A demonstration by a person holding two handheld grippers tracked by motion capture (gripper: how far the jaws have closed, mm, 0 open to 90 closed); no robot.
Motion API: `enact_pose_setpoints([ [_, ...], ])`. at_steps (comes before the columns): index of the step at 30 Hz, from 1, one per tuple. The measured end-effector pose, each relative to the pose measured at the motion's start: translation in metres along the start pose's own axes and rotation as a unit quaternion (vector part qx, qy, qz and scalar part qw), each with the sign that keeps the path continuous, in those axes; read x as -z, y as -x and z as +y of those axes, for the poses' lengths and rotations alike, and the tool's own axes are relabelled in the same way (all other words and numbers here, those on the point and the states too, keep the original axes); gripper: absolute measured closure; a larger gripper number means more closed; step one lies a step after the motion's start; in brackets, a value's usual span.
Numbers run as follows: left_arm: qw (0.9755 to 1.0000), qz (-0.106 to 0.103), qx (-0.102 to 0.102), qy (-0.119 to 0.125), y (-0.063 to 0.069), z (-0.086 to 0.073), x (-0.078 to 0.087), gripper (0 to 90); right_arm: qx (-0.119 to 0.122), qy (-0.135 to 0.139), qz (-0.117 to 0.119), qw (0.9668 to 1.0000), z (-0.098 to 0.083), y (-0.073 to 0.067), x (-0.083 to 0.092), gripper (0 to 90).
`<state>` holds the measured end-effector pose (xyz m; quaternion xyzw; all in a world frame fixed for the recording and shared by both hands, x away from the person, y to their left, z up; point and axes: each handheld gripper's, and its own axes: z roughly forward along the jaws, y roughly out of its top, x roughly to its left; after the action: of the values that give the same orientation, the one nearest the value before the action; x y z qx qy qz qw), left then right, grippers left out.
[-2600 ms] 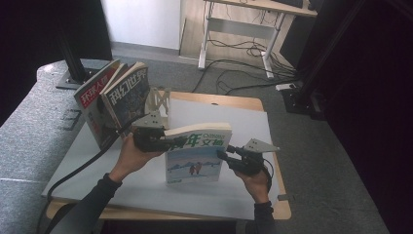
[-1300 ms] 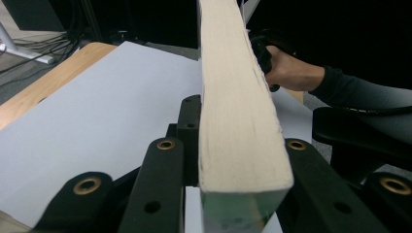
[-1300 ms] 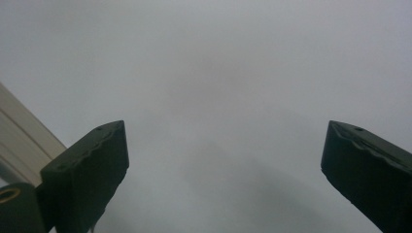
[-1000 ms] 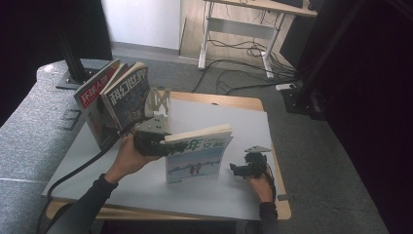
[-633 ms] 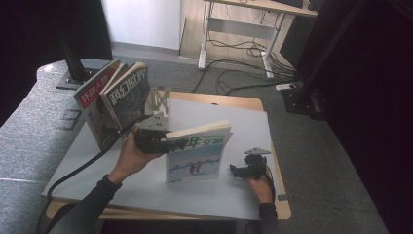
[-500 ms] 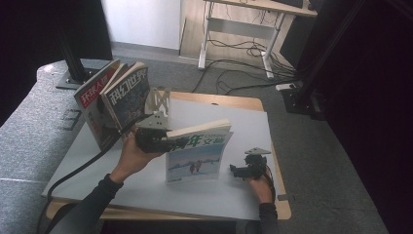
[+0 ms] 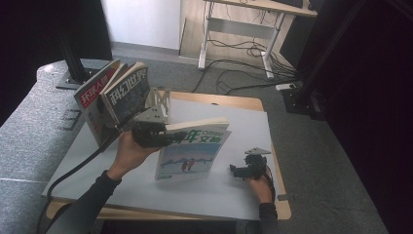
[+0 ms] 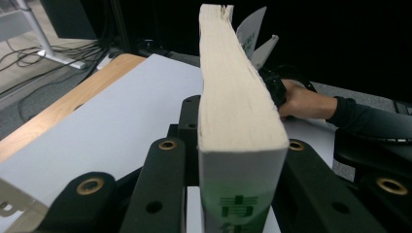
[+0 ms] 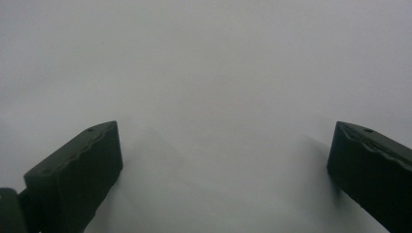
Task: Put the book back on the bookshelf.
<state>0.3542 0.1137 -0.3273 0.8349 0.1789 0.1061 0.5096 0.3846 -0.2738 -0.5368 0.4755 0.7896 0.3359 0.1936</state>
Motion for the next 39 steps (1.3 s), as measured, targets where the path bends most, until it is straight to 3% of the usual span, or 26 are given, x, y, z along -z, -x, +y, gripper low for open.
enact_pose_setpoints([
  [3,0.9999,0.015,0.003,0.002,0.0,0.002,0.005,74.1,0.0,0.0,0.0,1.0,0.0,0.0,0.0,0.0],
  [19,0.9985,0.052,0.016,-0.001,-0.009,0.007,0.037,74.2,0.002,0.001,-0.001,1.0,0.0,0.0,0.0,0.0],
  [30,0.9947,0.088,0.05,0.016,-0.027,0.001,0.068,74.2,0.002,0.001,-0.001,1.0,0.0,0.0,0.0,0.0],
  [39,0.992,0.111,0.058,0.013,-0.037,0.001,0.088,74.2,0.001,0.002,-0.001,1.0,0.0,0.0,0.0,0.0],
])
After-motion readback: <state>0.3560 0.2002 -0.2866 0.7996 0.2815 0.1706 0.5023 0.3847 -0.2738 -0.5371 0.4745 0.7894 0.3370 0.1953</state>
